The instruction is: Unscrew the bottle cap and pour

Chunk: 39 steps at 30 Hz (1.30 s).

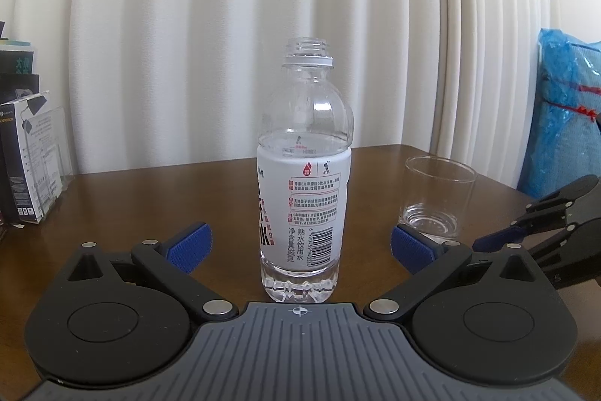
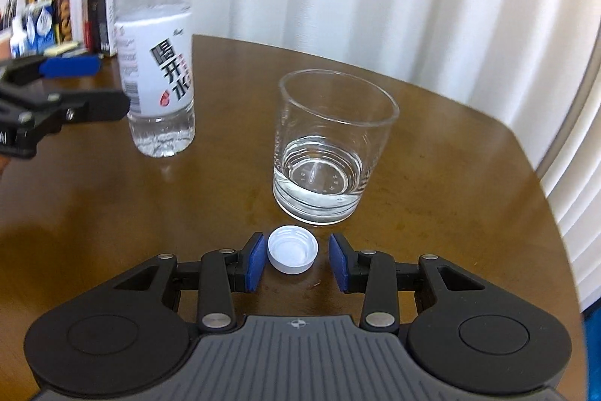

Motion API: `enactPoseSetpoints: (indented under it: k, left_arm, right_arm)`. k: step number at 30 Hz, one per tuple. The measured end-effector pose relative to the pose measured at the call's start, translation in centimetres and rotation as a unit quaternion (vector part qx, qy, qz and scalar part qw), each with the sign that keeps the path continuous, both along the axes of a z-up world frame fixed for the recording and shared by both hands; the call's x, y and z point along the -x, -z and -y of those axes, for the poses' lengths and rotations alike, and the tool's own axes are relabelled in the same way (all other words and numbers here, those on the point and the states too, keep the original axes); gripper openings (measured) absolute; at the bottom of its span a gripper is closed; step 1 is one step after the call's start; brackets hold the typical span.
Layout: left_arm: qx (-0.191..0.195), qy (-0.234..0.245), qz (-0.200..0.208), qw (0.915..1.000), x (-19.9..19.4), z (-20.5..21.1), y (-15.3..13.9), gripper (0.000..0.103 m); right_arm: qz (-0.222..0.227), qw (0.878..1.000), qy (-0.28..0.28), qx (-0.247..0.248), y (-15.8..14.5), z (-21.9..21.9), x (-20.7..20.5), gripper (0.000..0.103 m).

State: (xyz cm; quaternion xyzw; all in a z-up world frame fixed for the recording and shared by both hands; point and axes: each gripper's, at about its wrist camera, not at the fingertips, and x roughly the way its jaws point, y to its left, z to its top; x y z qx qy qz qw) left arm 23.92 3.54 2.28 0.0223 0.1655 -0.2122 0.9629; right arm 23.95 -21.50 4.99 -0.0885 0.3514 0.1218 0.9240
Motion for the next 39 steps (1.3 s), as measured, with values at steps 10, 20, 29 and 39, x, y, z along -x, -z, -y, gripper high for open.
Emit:
enactPoseSetpoints:
  k: [10, 20, 29, 39]
  left_arm:
    - [-0.002, -0.001, 0.000, 1.0000, 0.0, 0.1, 0.0, 0.103]
    - [0.002, 0.000, 0.006, 1.0000, 0.2, -0.1, -0.2, 0.103]
    - [0.005, 0.001, 0.009, 0.9999, 0.4, -0.4, -0.2, 0.103]
    - [0.009, 0.001, 0.008, 0.9999, 0.6, -0.5, -0.3, 0.103]
  right_arm:
    - [-0.005, 1.000, -0.027, 0.016, -0.4, -0.6, 0.0, 0.031]
    - [0.028, 0.871, -0.216, 0.440, 0.6, -5.2, 5.0, 0.031]
    - [-0.037, 0.638, -0.360, 0.680, 5.7, -6.9, 8.0, 0.031]
    - [-0.095, 0.473, -0.414, 0.772, 9.2, -7.9, 9.7, 0.032]
